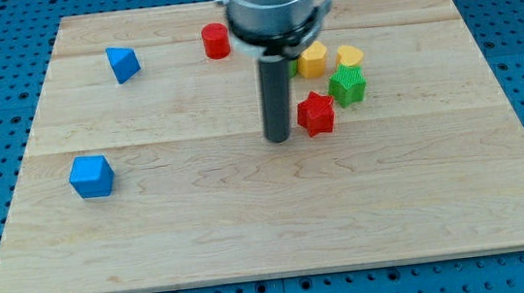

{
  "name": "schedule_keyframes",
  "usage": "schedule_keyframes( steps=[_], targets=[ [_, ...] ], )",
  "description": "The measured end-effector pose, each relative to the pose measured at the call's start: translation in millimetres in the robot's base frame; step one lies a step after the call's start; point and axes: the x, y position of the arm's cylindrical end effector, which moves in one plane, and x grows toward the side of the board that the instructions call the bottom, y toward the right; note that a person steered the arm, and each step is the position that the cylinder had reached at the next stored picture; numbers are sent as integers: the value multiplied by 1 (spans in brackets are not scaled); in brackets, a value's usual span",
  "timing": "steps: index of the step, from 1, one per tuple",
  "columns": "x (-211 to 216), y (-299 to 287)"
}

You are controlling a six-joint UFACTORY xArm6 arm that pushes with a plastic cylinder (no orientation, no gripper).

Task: Slide the blue cube towards right

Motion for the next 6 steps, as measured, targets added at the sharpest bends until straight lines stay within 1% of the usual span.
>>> schedule_keyframes(
  steps=[1,2,3,4,5,6],
  targets=[
    [28,-74],
    [46,-151],
    [75,-232],
    [56,-288],
    [10,-268],
    [8,-165]
  ],
)
